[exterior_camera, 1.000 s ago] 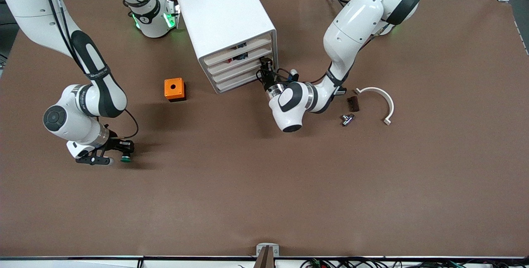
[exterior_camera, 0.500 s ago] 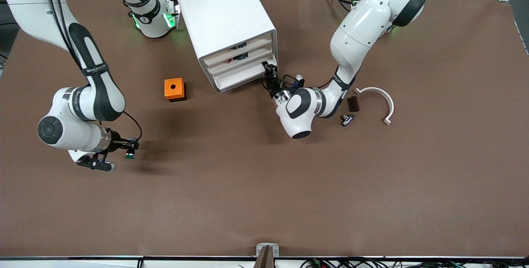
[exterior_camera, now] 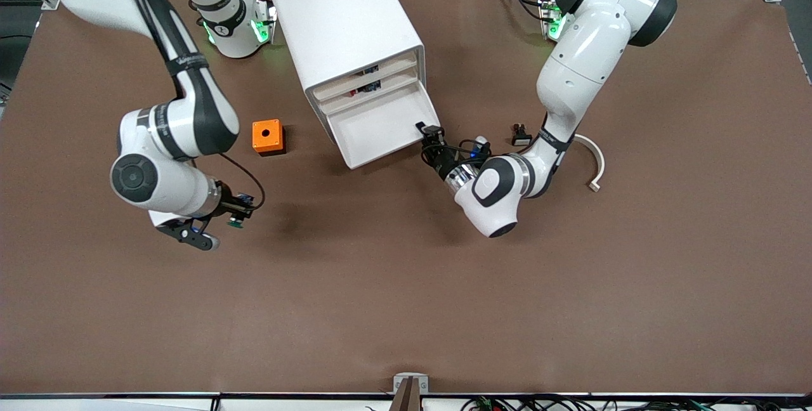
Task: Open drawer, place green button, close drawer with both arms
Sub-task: 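Pull the drawer open with the left gripper while the right gripper lifts the button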
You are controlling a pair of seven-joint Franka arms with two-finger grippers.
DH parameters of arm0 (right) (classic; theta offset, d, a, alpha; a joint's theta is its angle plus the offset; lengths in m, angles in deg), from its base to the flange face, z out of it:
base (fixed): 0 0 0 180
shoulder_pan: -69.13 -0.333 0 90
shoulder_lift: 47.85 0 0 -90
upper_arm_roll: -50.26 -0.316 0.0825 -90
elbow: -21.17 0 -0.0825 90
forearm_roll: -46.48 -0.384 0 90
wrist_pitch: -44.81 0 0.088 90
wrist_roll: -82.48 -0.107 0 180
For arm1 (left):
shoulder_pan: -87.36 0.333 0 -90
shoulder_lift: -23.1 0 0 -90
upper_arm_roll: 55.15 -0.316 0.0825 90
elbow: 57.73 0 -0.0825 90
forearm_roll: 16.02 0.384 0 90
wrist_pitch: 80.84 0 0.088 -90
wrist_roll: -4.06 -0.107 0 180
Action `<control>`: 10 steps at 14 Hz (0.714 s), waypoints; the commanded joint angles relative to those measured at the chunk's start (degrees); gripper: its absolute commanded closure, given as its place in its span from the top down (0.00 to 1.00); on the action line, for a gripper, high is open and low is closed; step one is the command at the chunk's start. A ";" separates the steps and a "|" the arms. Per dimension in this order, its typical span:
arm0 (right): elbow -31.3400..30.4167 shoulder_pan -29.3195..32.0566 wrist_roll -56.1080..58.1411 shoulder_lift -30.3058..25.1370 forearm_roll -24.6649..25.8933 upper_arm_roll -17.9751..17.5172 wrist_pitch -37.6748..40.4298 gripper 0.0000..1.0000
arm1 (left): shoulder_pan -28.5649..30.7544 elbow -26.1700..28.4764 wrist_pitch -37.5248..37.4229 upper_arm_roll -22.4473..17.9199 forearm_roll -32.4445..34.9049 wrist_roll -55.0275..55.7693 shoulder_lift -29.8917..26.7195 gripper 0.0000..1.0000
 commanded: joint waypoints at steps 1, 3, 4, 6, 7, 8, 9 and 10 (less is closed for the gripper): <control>3.02 -5.56 -11.80 -0.96 0.05 0.43 3.41 0.00 | -0.21 -0.88 1.04 -0.34 -0.42 -0.12 0.26 0.18; 5.14 -9.87 -19.27 -1.31 0.05 0.43 4.56 0.00 | -0.13 -0.88 1.83 -0.34 -0.33 -0.12 0.26 0.31; 5.67 -11.72 -22.88 -1.31 0.05 0.43 4.56 0.00 | -0.12 -1.06 2.18 -0.25 -0.41 -0.20 0.26 0.52; 6.64 -15.06 -30.26 -1.40 -0.03 0.43 4.57 0.00 | 0.14 -1.76 2.36 -0.25 -0.41 -0.99 0.08 1.00; 7.07 -16.29 -33.08 -1.57 -0.03 0.43 4.65 0.00 | 0.31 -2.02 2.36 -0.25 -0.41 -2.48 -0.27 1.00; 7.17 -17.52 -36.24 -1.84 -0.03 0.34 4.57 0.00 | 0.92 -3.07 2.27 -0.16 -0.41 -4.14 -0.36 1.00; 6.99 -18.49 -39.32 -2.19 -0.12 0.34 4.57 0.00 | 1.37 -4.12 2.27 -0.16 -0.41 -6.16 -0.53 1.00; 6.82 -20.16 -42.75 -2.19 -0.12 0.34 4.13 0.00 | 1.98 -5.44 2.27 -0.16 -0.33 -9.05 -1.23 1.00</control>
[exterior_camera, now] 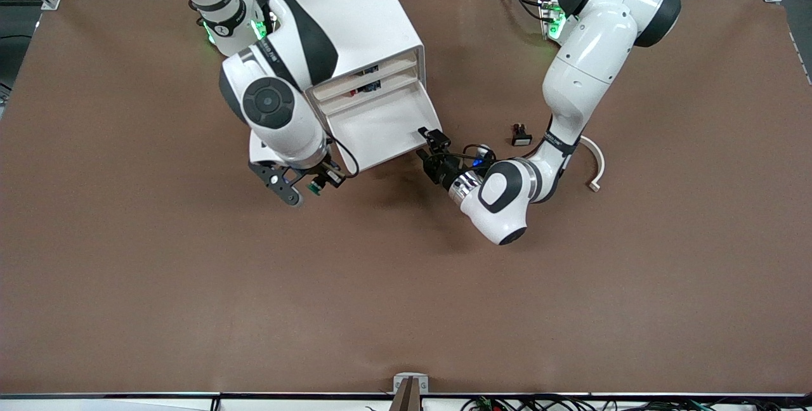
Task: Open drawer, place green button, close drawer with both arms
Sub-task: 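Lower the green button into the open drawer and open the right gripper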
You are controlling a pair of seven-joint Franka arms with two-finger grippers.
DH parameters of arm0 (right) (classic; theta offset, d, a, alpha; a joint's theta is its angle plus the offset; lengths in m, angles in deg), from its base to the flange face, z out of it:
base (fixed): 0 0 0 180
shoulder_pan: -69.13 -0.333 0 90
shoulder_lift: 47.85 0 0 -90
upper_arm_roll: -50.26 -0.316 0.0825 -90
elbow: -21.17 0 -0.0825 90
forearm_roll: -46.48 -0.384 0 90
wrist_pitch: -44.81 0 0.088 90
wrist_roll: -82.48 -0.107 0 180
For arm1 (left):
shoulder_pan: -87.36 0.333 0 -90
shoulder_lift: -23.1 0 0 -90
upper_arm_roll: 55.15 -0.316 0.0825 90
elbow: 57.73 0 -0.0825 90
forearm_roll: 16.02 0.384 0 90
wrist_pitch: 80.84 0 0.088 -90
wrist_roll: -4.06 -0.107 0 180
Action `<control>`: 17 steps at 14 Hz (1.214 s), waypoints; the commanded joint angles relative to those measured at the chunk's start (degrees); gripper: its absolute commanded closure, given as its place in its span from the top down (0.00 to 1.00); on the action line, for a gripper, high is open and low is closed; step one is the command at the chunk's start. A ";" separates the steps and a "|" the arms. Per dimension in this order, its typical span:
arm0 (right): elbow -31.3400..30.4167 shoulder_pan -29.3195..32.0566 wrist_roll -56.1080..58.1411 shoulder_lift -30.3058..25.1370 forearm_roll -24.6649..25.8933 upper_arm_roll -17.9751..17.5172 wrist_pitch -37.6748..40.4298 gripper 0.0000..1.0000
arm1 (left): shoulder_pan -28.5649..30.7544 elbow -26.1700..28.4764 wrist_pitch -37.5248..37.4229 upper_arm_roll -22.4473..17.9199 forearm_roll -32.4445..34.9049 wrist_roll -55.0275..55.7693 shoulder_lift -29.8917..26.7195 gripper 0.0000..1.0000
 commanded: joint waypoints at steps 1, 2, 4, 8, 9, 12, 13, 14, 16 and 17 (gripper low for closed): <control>-0.42 -3.78 -9.27 -1.03 -0.36 0.62 0.20 0.00 | 1.64 -2.67 -0.21 0.00 -0.15 -6.82 -1.96 1.00; -0.86 -5.02 -12.17 -0.94 -0.45 0.63 -0.67 0.00 | 2.52 -2.67 -0.38 0.00 0.28 -9.72 -2.84 1.00; -3.31 -8.09 -18.59 -0.93 -0.45 0.63 -3.83 0.00 | 3.31 -5.11 -0.47 0.09 4.48 -15.17 -3.90 1.00; -11.13 -13.54 -27.31 -0.85 0.08 0.71 -13.40 0.00 | 3.05 -7.07 1.80 0.00 16.26 -31.94 -6.10 1.00; -11.93 -14.34 -28.80 -0.59 0.52 0.80 -14.82 0.00 | 2.70 -7.07 3.90 0.00 18.89 -35.64 -6.80 1.00; -11.94 -15.31 -32.76 1.61 2.10 0.89 -16.85 0.00 | 1.56 -6.80 12.85 0.70 29.35 -43.74 -9.08 1.00; -11.94 -15.31 -33.73 1.88 2.28 0.89 -17.11 0.00 | 0.25 -6.80 15.85 0.70 32.42 -44.28 -9.09 1.00; -11.85 -15.49 -34.43 2.23 2.36 0.89 -17.03 0.02 | -0.63 -6.80 18.05 0.70 35.24 -44.64 -9.09 1.00; -11.85 -15.49 -36.11 3.11 3.15 0.89 -17.12 0.27 | -2.04 -6.71 23.06 0.70 40.08 -45.43 -9.09 1.00; -11.76 -15.49 -36.20 3.11 3.24 0.89 -16.86 0.47 | -3.09 -6.71 24.30 0.70 42.36 -45.43 -9.09 1.00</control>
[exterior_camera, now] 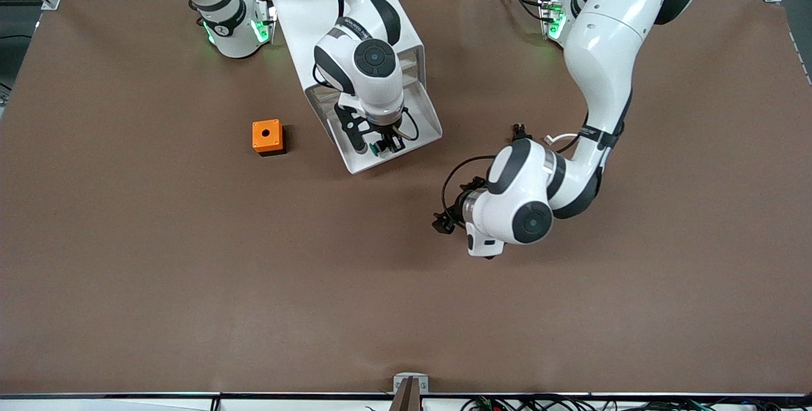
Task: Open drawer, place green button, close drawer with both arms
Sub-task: 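Lower the green button into the open drawer and open the right gripper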
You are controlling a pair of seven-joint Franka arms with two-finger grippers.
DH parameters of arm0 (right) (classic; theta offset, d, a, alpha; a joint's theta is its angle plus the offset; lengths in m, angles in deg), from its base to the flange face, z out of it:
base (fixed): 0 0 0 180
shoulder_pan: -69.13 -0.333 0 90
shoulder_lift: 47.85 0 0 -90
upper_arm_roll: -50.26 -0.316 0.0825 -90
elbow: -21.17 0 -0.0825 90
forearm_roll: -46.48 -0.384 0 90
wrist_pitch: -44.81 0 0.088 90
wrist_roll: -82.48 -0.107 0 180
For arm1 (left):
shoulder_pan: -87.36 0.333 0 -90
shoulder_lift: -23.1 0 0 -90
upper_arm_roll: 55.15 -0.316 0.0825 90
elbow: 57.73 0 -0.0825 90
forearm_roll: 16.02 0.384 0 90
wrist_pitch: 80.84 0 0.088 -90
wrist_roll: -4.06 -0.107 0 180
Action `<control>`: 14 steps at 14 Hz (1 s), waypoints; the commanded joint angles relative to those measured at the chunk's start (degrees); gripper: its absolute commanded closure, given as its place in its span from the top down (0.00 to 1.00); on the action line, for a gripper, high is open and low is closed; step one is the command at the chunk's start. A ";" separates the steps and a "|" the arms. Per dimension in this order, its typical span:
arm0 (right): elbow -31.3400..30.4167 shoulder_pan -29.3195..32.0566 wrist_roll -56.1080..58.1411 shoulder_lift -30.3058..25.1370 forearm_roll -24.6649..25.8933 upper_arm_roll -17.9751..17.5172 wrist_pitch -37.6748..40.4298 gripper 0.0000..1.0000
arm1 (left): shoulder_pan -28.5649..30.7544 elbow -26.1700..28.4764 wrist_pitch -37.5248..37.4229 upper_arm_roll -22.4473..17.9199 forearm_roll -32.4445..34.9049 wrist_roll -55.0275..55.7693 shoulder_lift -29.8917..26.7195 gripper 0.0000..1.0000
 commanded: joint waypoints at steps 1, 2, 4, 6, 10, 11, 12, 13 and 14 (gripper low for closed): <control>0.00 -0.60 -2.33 0.01 1.23 0.46 0.06 0.69 | -2.91 0.84 4.25 -0.32 6.58 -1.35 -0.92 1.00; 0.18 -0.42 -2.42 -0.08 1.23 0.46 0.32 1.00 | -3.45 1.01 5.91 -0.33 8.86 -1.35 -0.83 1.00; 0.61 -0.16 -2.33 -0.61 1.23 0.55 0.50 1.00 | -4.76 1.10 7.59 -0.33 12.12 -1.35 -0.83 1.00; 1.75 0.37 -1.81 -1.05 1.23 0.73 0.58 1.00 | -5.29 1.63 9.35 -0.24 14.24 -1.35 -0.83 1.00; 3.25 5.63 12.02 -5.08 0.88 0.64 5.84 1.00 | -6.00 2.24 12.34 -0.15 15.92 -1.70 -0.92 1.00; 3.25 6.86 16.78 -6.22 0.62 0.73 6.47 1.00 | -6.35 2.51 13.65 -0.06 16.35 -1.70 -0.74 1.00; 3.25 8.96 21.26 -7.10 0.44 0.64 7.26 1.00 | -6.53 3.64 14.97 0.03 16.88 -1.70 -0.83 1.00; 3.25 10.81 26.36 -7.90 0.35 0.55 8.05 1.00 | -6.70 4.61 15.68 0.11 17.15 -1.70 -1.00 1.00; 3.25 12.13 31.80 -8.60 0.35 0.64 8.66 1.00 | -6.96 5.58 16.21 0.11 17.15 -1.70 -1.18 1.00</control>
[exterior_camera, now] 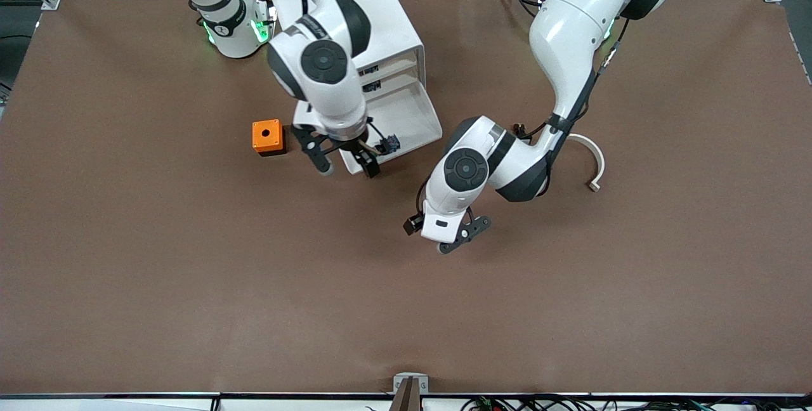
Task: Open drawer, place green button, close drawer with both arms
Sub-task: 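Lower the green button into the open drawer and open the right gripper, then push the drawer shut with the left gripper while the right gripper withdraws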
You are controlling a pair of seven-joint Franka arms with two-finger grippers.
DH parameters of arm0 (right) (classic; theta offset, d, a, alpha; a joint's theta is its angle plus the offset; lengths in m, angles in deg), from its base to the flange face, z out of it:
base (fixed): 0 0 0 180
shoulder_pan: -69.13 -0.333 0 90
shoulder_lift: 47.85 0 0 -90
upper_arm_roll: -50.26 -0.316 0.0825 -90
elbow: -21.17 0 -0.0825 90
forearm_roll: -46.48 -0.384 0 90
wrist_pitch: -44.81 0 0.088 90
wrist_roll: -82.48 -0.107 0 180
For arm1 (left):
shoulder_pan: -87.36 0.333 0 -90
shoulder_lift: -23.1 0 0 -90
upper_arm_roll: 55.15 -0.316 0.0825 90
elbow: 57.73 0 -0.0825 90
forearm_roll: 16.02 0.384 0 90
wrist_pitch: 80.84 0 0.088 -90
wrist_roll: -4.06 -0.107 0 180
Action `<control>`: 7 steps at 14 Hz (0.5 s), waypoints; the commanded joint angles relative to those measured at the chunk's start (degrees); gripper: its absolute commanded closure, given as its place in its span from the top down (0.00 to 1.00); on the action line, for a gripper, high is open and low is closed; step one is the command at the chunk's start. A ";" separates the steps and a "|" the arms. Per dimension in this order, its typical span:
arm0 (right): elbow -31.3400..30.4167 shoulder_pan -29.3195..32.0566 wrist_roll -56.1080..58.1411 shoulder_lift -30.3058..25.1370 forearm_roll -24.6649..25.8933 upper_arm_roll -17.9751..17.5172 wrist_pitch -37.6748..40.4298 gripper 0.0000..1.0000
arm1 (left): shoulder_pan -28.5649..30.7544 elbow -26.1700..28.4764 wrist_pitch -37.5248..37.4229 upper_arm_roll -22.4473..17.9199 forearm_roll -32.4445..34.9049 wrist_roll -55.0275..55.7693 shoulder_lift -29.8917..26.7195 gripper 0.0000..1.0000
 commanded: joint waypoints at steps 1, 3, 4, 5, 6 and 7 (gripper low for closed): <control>-0.93 4.55 14.61 -2.87 -0.13 -0.75 1.97 1.00 | -1.29 3.95 2.60 -0.02 1.41 -0.75 -1.54 1.00; -0.93 7.71 24.21 -3.84 -0.13 -0.74 2.41 1.00 | -1.82 6.93 3.74 0.33 1.58 -0.75 -2.85 1.00; -1.02 9.99 28.95 -4.45 -0.13 -0.74 2.67 1.00 | -2.43 8.42 4.27 1.12 1.58 -0.75 -3.56 1.00; -1.02 12.10 33.18 -4.72 -0.13 -0.74 2.76 1.00 | -2.53 9.40 4.36 1.56 1.58 -0.75 -4.26 1.00; -1.02 14.56 36.44 -5.33 -0.13 -0.74 2.94 1.00 | -2.61 9.93 4.36 2.78 1.58 -0.57 -4.35 1.00; -1.02 15.89 39.17 -5.86 -0.13 -0.74 4.51 1.00 | -2.62 10.02 4.36 4.19 1.50 -0.05 -4.27 1.00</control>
